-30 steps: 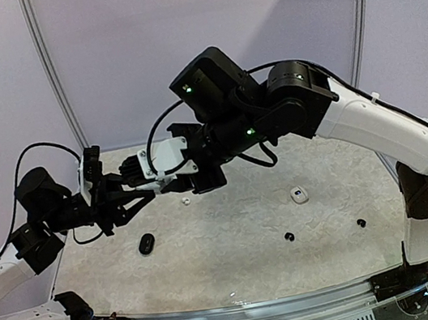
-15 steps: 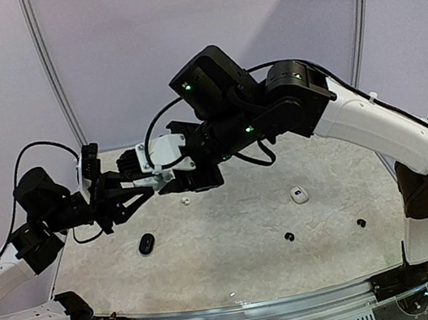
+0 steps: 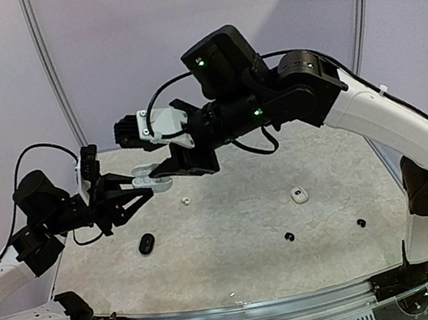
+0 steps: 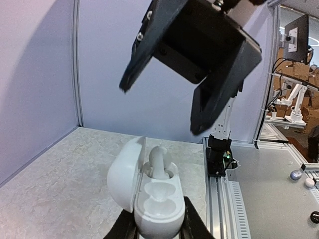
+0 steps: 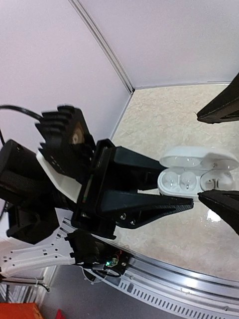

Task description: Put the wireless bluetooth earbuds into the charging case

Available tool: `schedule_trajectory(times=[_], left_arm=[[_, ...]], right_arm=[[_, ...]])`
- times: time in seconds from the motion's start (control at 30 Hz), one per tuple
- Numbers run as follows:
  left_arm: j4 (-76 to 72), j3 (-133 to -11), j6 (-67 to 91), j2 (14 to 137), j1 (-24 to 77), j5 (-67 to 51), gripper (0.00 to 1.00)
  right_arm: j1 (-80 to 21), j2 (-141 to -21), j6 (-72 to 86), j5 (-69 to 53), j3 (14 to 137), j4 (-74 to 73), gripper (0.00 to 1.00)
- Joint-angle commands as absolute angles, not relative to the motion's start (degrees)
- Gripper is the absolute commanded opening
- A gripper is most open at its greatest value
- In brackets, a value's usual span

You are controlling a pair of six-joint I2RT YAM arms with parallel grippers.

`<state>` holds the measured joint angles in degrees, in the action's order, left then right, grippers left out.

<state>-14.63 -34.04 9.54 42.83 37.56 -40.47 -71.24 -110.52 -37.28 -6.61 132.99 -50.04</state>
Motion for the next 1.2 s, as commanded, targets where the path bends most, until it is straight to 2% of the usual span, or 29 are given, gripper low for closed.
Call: schedule_trajectory(times=[0.0, 0.23, 0.57, 0.67, 0.77, 0.83, 0.87, 0.9, 0.93, 1.07, 1.17], left_arm=[[-16.9, -32.7, 11.8, 41.8, 36.6, -39.0, 0.0], [-18.8, -31.4, 13.9, 41.0, 34.6, -36.5, 0.0], [-19.0, -29.6, 15.8, 38.2, 27.6, -33.0, 0.0], [-19.0, -29.3, 15.5, 37.5, 24.5, -32.2, 0.0], [-18.4, -29.2, 15.3, 36.8, 22.4, -32.2, 0.0], [-18.3, -28.9, 15.1, 36.3, 21.4, -32.3, 0.0], [-18.2, -28.8, 15.1, 36.1, 20.9, -32.3, 0.0], [-18.1, -28.7, 15.1, 36.0, 20.5, -32.3, 0.0], [-18.1, -28.6, 15.2, 35.8, 20.2, -32.2, 0.0], [-17.8, -28.5, 15.1, 35.6, 19.5, -32.5, 0.0], [-17.9, -28.4, 15.2, 35.6, 19.3, -32.6, 0.0]], right_arm=[[-69.9, -105.6, -32.2, -10.2, 130.8, -43.5, 0.47], [-63.4, -102.2, -16.1, -14.1, 128.3, -35.1, 0.51], [-54.5, -106.2, 6.0, -2.0, 120.2, -30.7, 0.55], [-54.3, -110.6, 10.1, 4.9, 119.7, -29.9, 0.56], [-54.3, -116.2, 13.4, 7.2, 119.8, -29.4, 0.69], [-54.3, -120.5, 15.5, 7.8, 120.0, -28.9, 0.71], [-54.2, -122.7, 16.2, 8.0, 120.3, -28.6, 0.77], [-54.3, -124.3, 17.0, 8.1, 121.0, -28.5, 0.87], [-54.3, -127.4, 17.5, 8.3, 122.1, -28.8, 0.92], [-55.0, -136.6, 19.3, 8.9, 126.9, -28.9, 0.92], [-55.5, -142.3, 19.7, 8.3, 129.1, -27.4, 0.88]])
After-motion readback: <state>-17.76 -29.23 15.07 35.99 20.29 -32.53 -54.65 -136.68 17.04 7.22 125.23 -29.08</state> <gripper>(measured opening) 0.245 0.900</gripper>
